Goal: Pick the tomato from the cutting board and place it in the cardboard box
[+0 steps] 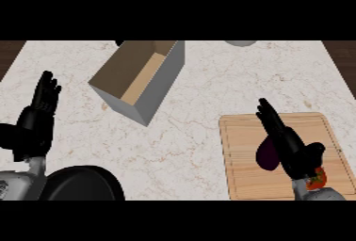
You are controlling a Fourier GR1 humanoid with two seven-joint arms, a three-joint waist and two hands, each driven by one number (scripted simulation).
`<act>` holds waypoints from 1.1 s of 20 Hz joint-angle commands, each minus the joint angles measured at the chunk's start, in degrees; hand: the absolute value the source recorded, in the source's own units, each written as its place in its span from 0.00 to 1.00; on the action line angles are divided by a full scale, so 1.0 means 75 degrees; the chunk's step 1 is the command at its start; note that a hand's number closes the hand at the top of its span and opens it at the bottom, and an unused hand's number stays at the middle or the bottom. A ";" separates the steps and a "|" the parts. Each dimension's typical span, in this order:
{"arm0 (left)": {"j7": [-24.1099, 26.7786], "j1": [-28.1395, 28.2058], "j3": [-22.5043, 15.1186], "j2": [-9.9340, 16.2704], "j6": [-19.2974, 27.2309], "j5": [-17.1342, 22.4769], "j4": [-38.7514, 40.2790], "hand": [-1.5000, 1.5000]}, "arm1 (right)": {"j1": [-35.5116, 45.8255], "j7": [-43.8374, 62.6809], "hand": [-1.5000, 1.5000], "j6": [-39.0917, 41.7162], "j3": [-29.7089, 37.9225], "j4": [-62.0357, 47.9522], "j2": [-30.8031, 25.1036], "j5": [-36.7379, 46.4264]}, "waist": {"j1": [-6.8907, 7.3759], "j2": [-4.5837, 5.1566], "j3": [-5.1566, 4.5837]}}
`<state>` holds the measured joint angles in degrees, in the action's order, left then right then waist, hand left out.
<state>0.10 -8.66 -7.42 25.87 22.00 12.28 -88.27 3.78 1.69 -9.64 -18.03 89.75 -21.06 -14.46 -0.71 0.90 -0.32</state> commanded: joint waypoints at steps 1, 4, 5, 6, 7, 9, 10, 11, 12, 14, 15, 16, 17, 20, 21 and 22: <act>0.0142 0.0268 0.0342 0.0314 -0.0356 -0.0129 0.0352 0.50 | -0.0393 -0.0634 0.00 0.0740 0.0481 0.0167 -0.0429 -0.0221 | 0.0067 -0.0123 0.0044; 0.0056 0.0650 0.0416 0.1000 -0.0046 -0.0740 0.1001 0.50 | -0.0955 -0.2157 0.00 0.1922 0.1275 0.0578 -0.1196 -0.1051 | -0.0144 -0.0141 0.0068; -0.0293 0.0711 0.0228 0.1082 0.0032 -0.0940 0.1021 0.50 | -0.1105 -0.2526 0.00 0.2389 0.1441 0.0707 -0.1493 -0.1189 | -0.0213 -0.0159 0.0079; -0.0249 0.0799 0.0331 0.1274 0.0083 -0.1106 0.1449 0.50 | -0.1080 -0.2975 0.00 0.2568 0.1640 0.0781 -0.1533 -0.1261 | -0.0297 -0.0140 0.0082; -0.0281 0.0772 0.0125 0.0950 -0.0090 -0.0806 0.1105 0.50 | -0.0163 -0.2472 0.00 0.1529 0.1261 0.0749 -0.2998 0.1595 | -0.0108 -0.0397 -0.0202; -0.0308 0.0904 0.0154 0.1137 -0.0106 -0.0937 0.1302 0.50 | -0.0682 -0.3319 0.00 0.1256 0.1261 0.0432 -0.3473 0.2656 | -0.0275 -0.0197 0.0036; -0.0438 0.1008 0.0180 0.1176 -0.0093 -0.0935 0.1329 0.50 | -0.1459 -0.4357 0.00 0.1235 0.1269 -0.0036 -0.3156 0.2576 | -0.0298 -0.0149 0.0101; -0.0350 0.0918 0.0197 0.1209 -0.0157 -0.0951 0.1281 0.50 | -0.1833 -0.5572 0.00 0.1494 0.1555 -0.0841 -0.2792 0.1960 | -0.0175 -0.0101 0.0113; -0.0454 0.0804 0.0306 0.1242 -0.0307 -0.0781 0.1437 0.50 | -0.1938 -0.6209 0.00 0.1810 0.1694 -0.1178 -0.2308 0.1134 | -0.0185 -0.0075 0.0122; -0.0226 0.0844 0.0020 0.0960 -0.0182 -0.1041 0.1567 0.50 | -0.1918 -0.7333 0.00 0.2614 0.1948 -0.1519 -0.2326 0.0562 | -0.0140 -0.0080 0.0099; -0.0280 0.1023 0.0309 0.1361 -0.0400 -0.0851 0.1326 0.50 | -0.2163 -0.7894 0.00 0.2962 0.2114 -0.1657 -0.2445 0.0383 | -0.0054 -0.0131 0.0103; -0.0281 0.0931 0.0324 0.1379 -0.0572 -0.0776 0.1485 0.50 | -0.1912 -0.8453 0.00 0.3229 0.2308 -0.2197 -0.2619 0.0446 | 0.0016 -0.0095 0.0102; -0.0553 0.0630 -0.0086 0.0953 -0.0193 -0.1123 0.1369 0.50 | -0.1802 -0.9048 0.00 0.3363 0.2078 -0.2749 -0.2546 0.0862 | 0.0031 -0.0071 0.0103; -0.0368 0.0492 0.0028 0.0846 -0.0280 -0.1086 0.1754 0.50 | -0.1445 -1.0041 0.00 0.2628 0.2592 -0.3739 -0.2908 0.1656 | 0.0068 -0.0072 0.0080; -0.0433 0.0748 0.0025 0.1007 -0.0286 -0.1136 0.1394 0.50 | -0.1480 -1.0026 0.00 0.2534 0.2631 -0.3770 -0.3279 0.1940 | 0.0148 -0.0103 0.0080; -0.0436 0.0751 0.0044 0.1055 -0.0443 -0.1084 0.1411 0.50 | -0.1473 -0.9815 0.00 0.2284 0.2832 -0.3655 -0.3492 0.2001 | 0.0110 -0.0114 0.0067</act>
<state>-2.69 -3.17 -6.64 33.89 19.39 4.64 -77.24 -8.55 -60.10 8.54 0.08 68.13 -43.47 -3.46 -0.37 0.16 0.30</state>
